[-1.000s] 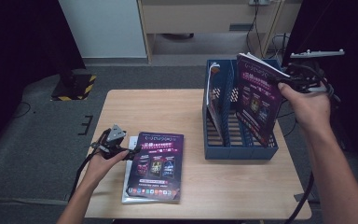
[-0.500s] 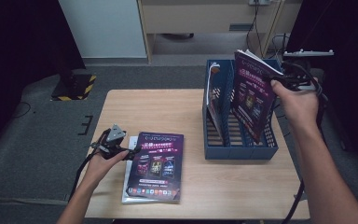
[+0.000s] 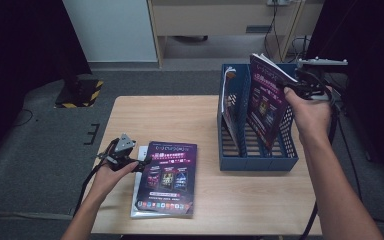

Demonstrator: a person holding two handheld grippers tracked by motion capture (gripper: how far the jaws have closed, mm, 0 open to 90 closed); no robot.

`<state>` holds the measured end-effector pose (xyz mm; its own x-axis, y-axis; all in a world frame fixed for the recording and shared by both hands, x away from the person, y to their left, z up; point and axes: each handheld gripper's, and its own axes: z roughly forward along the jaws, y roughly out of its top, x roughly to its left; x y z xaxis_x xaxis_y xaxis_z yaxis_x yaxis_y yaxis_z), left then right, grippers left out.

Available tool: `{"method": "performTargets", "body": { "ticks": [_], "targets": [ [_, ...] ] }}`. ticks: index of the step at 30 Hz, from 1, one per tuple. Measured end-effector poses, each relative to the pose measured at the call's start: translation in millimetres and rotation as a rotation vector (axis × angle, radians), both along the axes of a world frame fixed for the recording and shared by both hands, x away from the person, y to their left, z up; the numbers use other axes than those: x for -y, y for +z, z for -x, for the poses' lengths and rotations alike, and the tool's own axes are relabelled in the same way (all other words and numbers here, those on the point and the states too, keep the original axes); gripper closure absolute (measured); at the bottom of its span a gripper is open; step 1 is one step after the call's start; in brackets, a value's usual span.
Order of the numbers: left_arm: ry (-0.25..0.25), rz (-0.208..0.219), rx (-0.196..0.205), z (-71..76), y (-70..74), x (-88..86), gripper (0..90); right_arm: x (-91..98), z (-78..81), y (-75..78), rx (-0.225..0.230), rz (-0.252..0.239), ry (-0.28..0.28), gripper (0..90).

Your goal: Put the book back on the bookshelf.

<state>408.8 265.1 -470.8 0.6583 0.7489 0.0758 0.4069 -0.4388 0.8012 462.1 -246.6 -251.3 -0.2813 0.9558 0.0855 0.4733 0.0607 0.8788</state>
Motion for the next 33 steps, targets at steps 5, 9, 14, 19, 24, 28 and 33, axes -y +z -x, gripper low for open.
{"method": "performTargets", "body": {
  "ticks": [5,9,14,19,24,28,33],
  "targets": [
    [-0.001,-0.001,0.001,0.2,-0.2,0.3,5.9,-2.6,-1.1,-4.9,0.011,0.010,-0.006,84.4],
    [-0.002,0.000,0.001,0.4,0.0,0.3,5.9,-6.1,-2.4,-9.1,0.016,0.015,-0.006,84.3],
    [-0.001,0.001,0.001,0.4,0.5,-0.2,5.9,-11.3,-4.9,-13.3,0.011,0.022,-0.002,84.4],
    [-0.002,0.004,0.002,0.3,0.9,-0.8,5.9,-13.9,-7.8,-15.3,0.009,0.024,-0.003,84.3],
    [0.002,0.007,0.003,0.4,1.9,-2.0,5.9,-16.4,-8.7,-17.0,0.022,0.028,-0.001,84.3],
    [0.003,0.010,0.005,0.6,2.3,-2.3,5.9,-18.9,-9.5,-17.2,0.031,0.032,-0.003,84.3],
    [0.002,0.012,0.007,0.8,2.7,-2.6,5.9,-19.9,-10.7,-19.1,0.035,0.034,-0.009,84.4]
  ]
}}
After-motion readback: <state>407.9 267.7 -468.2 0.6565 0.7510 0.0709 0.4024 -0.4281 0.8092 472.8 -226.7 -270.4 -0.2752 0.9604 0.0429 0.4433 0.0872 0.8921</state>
